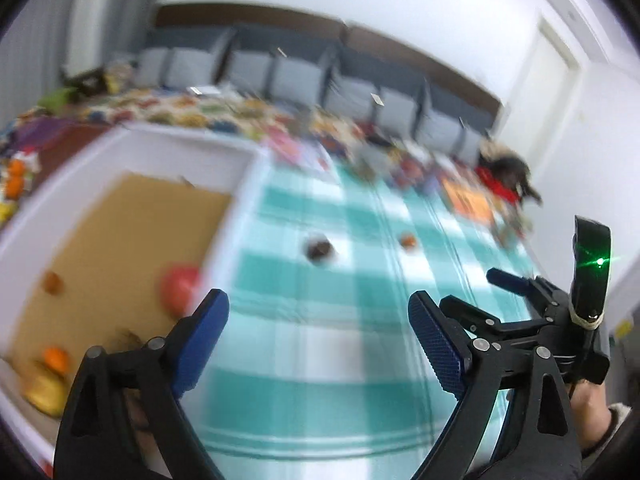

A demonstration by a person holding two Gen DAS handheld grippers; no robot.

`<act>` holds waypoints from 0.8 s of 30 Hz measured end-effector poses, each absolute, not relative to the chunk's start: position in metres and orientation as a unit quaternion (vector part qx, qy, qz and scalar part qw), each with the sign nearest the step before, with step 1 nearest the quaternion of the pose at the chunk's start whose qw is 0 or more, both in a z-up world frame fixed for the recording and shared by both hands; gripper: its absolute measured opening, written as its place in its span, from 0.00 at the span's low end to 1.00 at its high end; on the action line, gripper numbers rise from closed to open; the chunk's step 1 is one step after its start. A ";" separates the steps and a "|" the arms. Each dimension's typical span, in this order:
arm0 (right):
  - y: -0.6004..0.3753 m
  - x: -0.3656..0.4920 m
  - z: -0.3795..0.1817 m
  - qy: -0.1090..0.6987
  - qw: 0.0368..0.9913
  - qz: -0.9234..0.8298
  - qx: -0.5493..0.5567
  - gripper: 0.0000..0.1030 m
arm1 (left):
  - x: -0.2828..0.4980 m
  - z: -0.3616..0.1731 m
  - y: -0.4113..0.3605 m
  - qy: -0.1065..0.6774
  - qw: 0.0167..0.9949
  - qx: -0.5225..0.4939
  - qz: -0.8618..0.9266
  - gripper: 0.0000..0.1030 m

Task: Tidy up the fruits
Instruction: 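Withdraw both tools from the box and hold them above the table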

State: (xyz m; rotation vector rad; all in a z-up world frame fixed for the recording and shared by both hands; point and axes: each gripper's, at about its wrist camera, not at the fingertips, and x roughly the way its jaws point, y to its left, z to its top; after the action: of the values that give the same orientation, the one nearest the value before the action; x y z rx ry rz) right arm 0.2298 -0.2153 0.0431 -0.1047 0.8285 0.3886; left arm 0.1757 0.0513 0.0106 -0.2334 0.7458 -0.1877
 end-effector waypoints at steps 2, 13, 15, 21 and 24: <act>-0.254 0.217 0.012 0.424 0.892 0.151 -0.047 1.00 | 0.179 -0.020 0.018 0.392 0.908 -0.096 -0.112 0.90; -0.369 0.166 -0.087 0.475 0.880 0.026 -0.013 1.00 | 0.183 -0.126 -0.050 0.443 0.890 -0.010 -0.106 0.90; -0.373 0.166 -0.092 0.476 0.879 0.019 -0.011 1.00 | 0.182 -0.130 -0.051 0.435 0.895 0.004 -0.096 0.90; -0.368 0.170 -0.096 0.466 0.885 0.016 -0.017 1.00 | 0.185 -0.136 -0.060 0.441 0.893 0.033 -0.089 0.94; -0.368 0.169 -0.097 0.464 0.886 0.014 -0.016 1.00 | 0.189 -0.137 -0.062 0.444 0.891 0.038 -0.089 0.96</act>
State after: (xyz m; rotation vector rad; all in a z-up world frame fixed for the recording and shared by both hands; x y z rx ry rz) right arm 0.1693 -0.3680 -0.0966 -0.0340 0.9647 0.0281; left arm 0.1888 -0.0625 -0.1369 0.0799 0.9221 -0.1843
